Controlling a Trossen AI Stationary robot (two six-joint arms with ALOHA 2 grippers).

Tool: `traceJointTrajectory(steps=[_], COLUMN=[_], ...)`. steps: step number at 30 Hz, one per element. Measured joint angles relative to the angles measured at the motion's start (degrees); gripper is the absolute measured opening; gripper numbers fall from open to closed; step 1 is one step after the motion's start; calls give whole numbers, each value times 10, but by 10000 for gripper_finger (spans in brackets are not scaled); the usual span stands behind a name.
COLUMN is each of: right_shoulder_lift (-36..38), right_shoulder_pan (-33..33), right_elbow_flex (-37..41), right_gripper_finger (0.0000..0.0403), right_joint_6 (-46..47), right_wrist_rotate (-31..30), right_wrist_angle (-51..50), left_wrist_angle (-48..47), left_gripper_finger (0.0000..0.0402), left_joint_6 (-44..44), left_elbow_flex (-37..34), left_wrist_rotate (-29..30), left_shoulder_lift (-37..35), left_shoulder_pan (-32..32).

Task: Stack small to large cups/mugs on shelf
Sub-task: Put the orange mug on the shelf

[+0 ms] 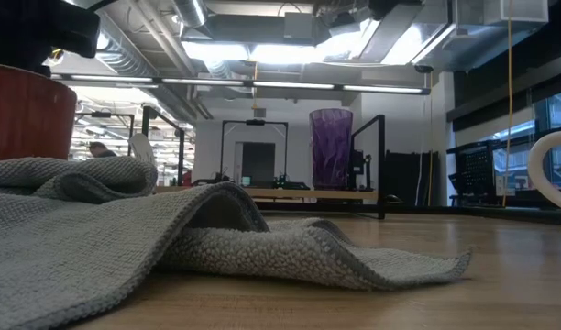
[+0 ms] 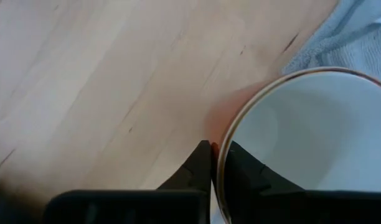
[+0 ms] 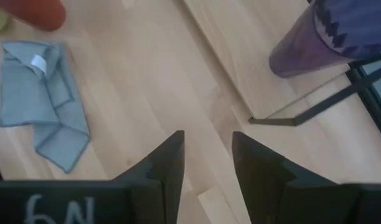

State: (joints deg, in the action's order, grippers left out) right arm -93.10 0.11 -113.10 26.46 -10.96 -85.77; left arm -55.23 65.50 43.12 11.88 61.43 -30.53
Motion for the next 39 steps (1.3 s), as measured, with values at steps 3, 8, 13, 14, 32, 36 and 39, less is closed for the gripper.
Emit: traceJointTrajectory(steps=[3,8,13,14,32,36,39], right_shoulder_lift=[0,0,18,24,79,77,77], right_shoulder_pan=[-3,-3,-2,0,57,75,94], right_elbow_flex=[0,0,-1,-1,-1,-1,-1], right_gripper_finger=[136,136,136,136,136,136,136], right_joint_6=[1,20,76,89,246,273,294], right_wrist_rotate=[0,0,-22,-38,-119,-120,-132], right_wrist_angle=[-15,-44,-43,-43,-43,-42,-43], left_wrist_angle=[-6,-52,-112,-124,-137,-134,-133], left_gripper_finger=[17,16,16,16,18,17,17], left_joint_6=[-1,-1,-7,-13,-346,-407,-433], left_elbow_flex=[12,69,156,175,507,567,590], left_wrist_rotate=[-1,0,26,37,12,-23,-44], left_shoulder_lift=[0,0,0,0,219,291,331], left_shoulder_pan=[12,50,108,120,461,500,518])
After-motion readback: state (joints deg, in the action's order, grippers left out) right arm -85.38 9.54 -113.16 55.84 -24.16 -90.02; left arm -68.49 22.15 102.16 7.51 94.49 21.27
